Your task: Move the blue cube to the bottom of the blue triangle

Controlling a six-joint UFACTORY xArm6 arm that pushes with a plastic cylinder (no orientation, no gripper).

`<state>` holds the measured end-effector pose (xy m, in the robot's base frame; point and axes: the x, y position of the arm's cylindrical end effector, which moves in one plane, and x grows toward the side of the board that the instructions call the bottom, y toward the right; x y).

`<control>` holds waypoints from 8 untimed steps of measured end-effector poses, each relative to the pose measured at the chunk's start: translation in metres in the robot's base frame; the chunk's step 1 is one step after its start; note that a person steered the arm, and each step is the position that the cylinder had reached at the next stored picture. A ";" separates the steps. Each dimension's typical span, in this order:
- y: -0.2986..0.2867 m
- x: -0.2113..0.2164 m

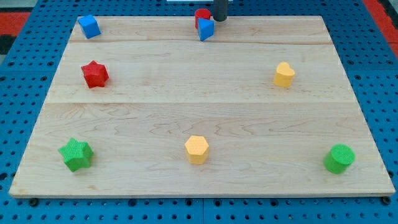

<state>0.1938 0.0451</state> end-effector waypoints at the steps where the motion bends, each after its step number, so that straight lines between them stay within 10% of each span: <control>1: -0.002 0.002; 3: 0.059 0.110; 8: -0.349 0.094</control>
<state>0.2873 -0.3041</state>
